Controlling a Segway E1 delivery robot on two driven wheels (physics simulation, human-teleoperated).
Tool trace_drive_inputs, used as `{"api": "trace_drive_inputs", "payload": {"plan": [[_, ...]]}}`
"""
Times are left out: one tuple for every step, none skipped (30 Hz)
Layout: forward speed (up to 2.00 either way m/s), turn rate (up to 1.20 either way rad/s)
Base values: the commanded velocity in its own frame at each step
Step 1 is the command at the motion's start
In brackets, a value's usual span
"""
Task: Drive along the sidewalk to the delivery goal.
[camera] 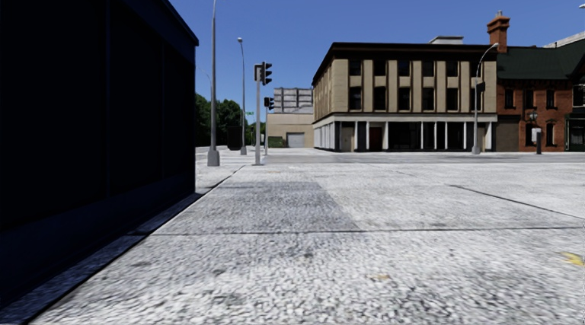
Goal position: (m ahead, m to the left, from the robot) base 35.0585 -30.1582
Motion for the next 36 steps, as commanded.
{"api": "trace_drive_inputs", "payload": {"plan": [[2.00, 0.00], [2.00, 0.00], [2.00, 0.00], [2.00, 0.00], [2.00, 0.00], [2.00, 0.00], [2.00, 0.00], [2.00, 0.00], [2.00, 0.00], [2.00, 0.00], [2.00, 0.00], [2.00, 0.00], [2.00, 0.00], [2.00, 0.00], [2.00, 0.00], [2.00, 0.00], [2.00, 0.00], [2.00, 0.00], [2.00, 0.00], [2.00, 0.00], [2.00, 0.00], [2.00, 0.00], [2.00, 0.00], [2.00, 0.00], [2.00, 0.00], [2.00, 0.00], [2.00, 0.00], [2.00, 0.00], [2.00, 0.00], [2.00, 0.00], [2.00, 0.00], [2.00, 0.00], [2.00, 0.00], [2.00, 0.00], [2.00, 0.00], [2.00, 0.00]]}}
